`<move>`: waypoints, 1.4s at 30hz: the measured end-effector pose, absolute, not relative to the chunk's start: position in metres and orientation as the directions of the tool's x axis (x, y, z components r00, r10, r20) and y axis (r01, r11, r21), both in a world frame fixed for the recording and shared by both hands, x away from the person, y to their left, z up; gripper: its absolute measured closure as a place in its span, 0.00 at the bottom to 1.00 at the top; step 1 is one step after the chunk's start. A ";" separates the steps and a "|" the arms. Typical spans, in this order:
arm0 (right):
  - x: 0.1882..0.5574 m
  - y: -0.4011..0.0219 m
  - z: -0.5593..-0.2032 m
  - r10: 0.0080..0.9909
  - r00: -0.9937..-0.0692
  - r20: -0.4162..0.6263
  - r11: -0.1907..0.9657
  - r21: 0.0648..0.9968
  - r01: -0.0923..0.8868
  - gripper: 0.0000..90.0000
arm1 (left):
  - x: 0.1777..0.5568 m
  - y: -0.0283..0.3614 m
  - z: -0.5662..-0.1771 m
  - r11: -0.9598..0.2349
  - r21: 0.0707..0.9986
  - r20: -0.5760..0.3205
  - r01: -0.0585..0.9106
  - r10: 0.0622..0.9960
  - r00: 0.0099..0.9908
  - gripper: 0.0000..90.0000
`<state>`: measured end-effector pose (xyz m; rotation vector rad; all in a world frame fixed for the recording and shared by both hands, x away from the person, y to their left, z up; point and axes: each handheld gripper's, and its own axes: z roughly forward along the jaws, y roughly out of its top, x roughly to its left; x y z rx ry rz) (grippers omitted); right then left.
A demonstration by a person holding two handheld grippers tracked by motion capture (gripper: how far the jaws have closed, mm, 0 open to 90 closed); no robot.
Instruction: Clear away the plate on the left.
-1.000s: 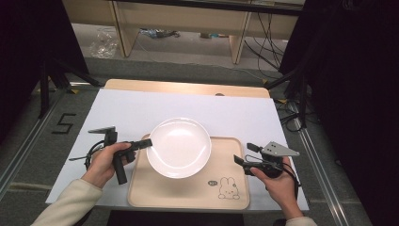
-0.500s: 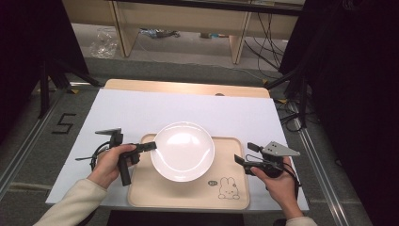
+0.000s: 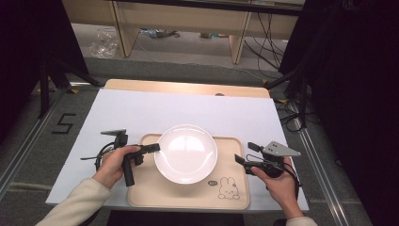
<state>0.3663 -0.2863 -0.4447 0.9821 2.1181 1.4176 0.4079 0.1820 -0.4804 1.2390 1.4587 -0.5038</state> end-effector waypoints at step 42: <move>0.367 -0.284 -0.447 0.741 -0.669 0.054 0.210 0.928 0.308 0.28 | 0.411 0.166 -0.502 0.232 0.425 -0.792 0.875 0.563 0.236 0.95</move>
